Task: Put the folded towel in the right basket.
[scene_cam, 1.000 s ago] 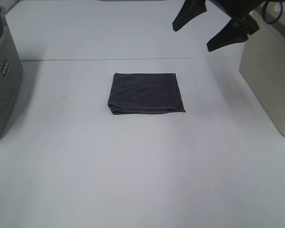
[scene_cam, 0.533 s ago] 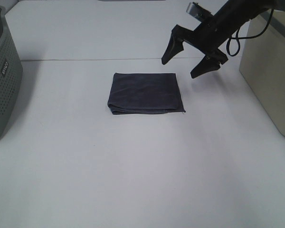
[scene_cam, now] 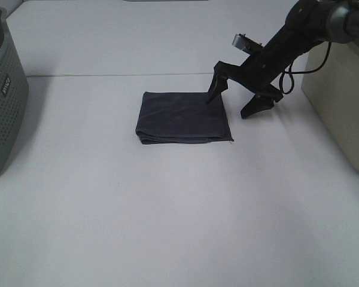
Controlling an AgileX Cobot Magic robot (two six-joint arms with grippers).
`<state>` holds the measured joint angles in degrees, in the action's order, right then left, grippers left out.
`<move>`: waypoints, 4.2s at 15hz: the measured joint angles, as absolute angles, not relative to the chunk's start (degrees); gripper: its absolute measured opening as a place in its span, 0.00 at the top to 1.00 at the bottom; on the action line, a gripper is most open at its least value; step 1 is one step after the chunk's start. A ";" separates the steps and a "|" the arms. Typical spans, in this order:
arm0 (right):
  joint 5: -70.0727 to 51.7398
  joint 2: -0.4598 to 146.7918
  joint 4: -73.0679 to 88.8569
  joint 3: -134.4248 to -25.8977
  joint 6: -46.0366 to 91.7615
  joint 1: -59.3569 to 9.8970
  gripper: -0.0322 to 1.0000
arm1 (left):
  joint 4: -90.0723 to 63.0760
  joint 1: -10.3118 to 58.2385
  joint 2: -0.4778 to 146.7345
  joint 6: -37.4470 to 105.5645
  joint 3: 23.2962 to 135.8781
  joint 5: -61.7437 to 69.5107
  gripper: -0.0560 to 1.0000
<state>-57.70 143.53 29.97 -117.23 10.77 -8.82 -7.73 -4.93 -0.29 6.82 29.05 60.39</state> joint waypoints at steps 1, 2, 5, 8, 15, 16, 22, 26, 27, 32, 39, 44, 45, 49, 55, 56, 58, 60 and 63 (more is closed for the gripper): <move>-57.41 144.04 30.54 -117.28 10.49 -8.77 0.04 | -7.73 -4.93 -0.29 6.82 29.05 60.39 0.01; -57.12 144.27 30.77 -117.40 10.26 -8.77 0.04 | -7.79 -4.93 -0.29 6.82 29.05 60.39 0.01; -56.61 145.30 32.09 -117.91 9.63 -9.68 0.05 | -7.79 -4.93 -0.29 6.82 29.05 60.39 0.01; -56.55 147.54 35.92 -118.77 9.45 -13.69 0.14 | -7.79 -4.93 -0.29 6.82 29.05 60.39 0.01; -56.21 149.94 38.50 -119.06 8.02 -17.02 0.93 | -7.79 -4.93 -0.29 6.82 29.05 60.39 0.01; -56.61 148.91 36.90 -118.66 8.31 -17.02 0.93 | -7.79 -4.93 -0.29 6.82 29.05 60.39 0.01; -60.45 131.78 33.98 -118.32 11.57 -9.45 0.93 | -7.79 -4.93 -0.29 6.82 29.05 60.39 0.01; -65.09 118.83 33.92 -125.48 13.06 2.23 0.93 | -7.79 -4.93 -0.29 6.82 29.05 60.39 0.01; -66.23 117.40 33.92 -127.02 13.06 6.07 0.93 | -7.73 -4.93 -0.29 6.82 29.05 60.39 0.01; -69.50 116.48 31.86 -128.92 13.06 19.60 0.93 | -7.73 -4.93 -0.29 6.82 29.05 60.39 0.01; -69.50 119.52 24.41 -128.92 13.12 23.78 0.11 | -7.56 -4.93 -0.29 6.82 29.05 60.39 0.01; -69.50 118.89 22.06 -128.92 13.98 20.80 0.02 | -7.56 -4.93 -0.29 6.82 29.05 60.39 0.01; -69.50 118.09 19.31 -128.92 12.95 17.42 0.02 | -7.56 -4.93 -0.29 6.82 29.05 60.39 0.01; -69.56 113.10 11.00 -128.40 8.25 6.70 0.02 | -7.51 -4.93 -0.29 6.82 29.05 60.39 0.01; -69.21 90.18 10.83 -98.95 8.31 -0.11 0.02 | -7.28 -4.93 -0.29 6.82 29.05 60.39 0.01; -67.84 82.22 10.89 -89.38 8.48 -0.17 0.02 | -7.28 -4.93 -0.29 6.82 29.05 60.39 0.01; -64.52 58.61 10.49 -65.60 9.74 -0.17 0.02 | -7.22 -4.93 -0.29 6.82 29.05 60.39 0.01; -64.52 44.00 10.20 -52.60 10.03 -0.17 0.02 | -7.16 -4.93 -0.29 6.82 29.05 60.39 0.01; -64.52 26.64 9.57 -42.06 10.03 -0.17 0.02 | -7.16 -4.93 -0.29 6.82 29.05 60.39 0.01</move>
